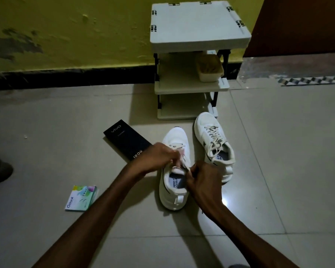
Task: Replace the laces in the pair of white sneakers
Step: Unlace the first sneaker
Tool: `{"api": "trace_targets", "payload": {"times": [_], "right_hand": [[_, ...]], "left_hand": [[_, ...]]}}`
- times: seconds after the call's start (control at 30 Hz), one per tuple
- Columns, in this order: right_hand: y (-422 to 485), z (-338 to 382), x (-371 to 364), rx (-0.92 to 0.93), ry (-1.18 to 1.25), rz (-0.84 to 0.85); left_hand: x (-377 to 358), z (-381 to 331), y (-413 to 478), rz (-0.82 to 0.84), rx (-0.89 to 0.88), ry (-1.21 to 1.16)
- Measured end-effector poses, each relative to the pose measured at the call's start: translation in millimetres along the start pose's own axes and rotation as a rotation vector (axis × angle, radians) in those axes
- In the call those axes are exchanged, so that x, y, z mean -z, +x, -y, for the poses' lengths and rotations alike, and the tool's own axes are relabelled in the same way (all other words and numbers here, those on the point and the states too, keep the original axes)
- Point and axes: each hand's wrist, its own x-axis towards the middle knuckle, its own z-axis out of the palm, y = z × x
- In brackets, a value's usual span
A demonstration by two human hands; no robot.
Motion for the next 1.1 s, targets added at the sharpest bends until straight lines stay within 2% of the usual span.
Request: {"api": "trace_targets", "payload": {"times": [0.03,0.07,0.1,0.17,0.23,0.3,0.33,0.37,0.4,0.47,0.5,0.53,0.6,0.67,0.73,0.8,0.87,0.93,0.97,1.03,1.1], "right_hand": [[0,0,-1,0.002,0.000,-0.003],[0,0,0,0.011,-0.001,-0.008],[-1,-1,0,0.021,-0.001,-0.010],[-2,-1,1,0.035,0.011,-0.010],[-2,0,1,0.034,0.011,-0.020],[-2,1,0,0.033,0.019,-0.021],[-2,2,0,0.029,0.029,-0.012],[-1,2,0,0.026,0.034,-0.003],[-1,2,0,0.030,0.036,0.001],[-1,2,-1,0.035,0.044,0.009],[-1,2,-1,0.032,0.046,0.014],[-1,3,-2,0.021,0.043,0.020],[0,5,-2,0.001,0.027,0.018],[1,6,-2,0.003,0.022,0.009],[2,5,-1,0.011,0.023,0.005],[2,5,0,0.009,0.053,0.001],[3,6,3,0.002,0.078,-0.013],[2,6,7,-0.002,0.084,-0.022],[2,6,8,0.003,0.084,-0.017],[1,7,10,0.016,0.075,-0.009],[1,7,12,0.028,0.051,-0.015]], "left_hand": [[1,-3,-1,0.051,-0.069,0.310],[2,-5,1,0.031,-0.150,0.419],[3,-8,1,-0.044,-0.234,0.338],[6,-10,-1,-0.238,-0.341,-0.198],[12,-11,-3,-0.433,-0.322,-0.877],[13,-8,-7,-0.370,-0.250,-1.439],[11,-5,-9,-0.312,-0.195,-1.514],[8,-2,-10,-0.285,-0.138,-1.377],[3,1,-10,-0.289,-0.118,-1.026],[-6,14,-6,-0.366,-0.198,-0.165],[-10,19,-4,-0.355,-0.236,0.137],[-15,22,-4,-0.299,-0.237,0.350],[-27,26,-6,-0.255,-0.220,0.572],[-36,29,-10,-0.336,-0.278,0.620],[-40,34,-11,-0.419,-0.323,0.531],[-29,39,-8,-0.569,-0.264,0.347],[-17,45,-6,-0.719,-0.167,0.323],[-13,46,-5,-0.731,-0.111,0.348],[-16,47,-4,-0.700,-0.103,0.289],[-19,45,-3,-0.605,-0.068,-0.014],[-17,43,-2,-0.592,0.008,-0.343]]}}
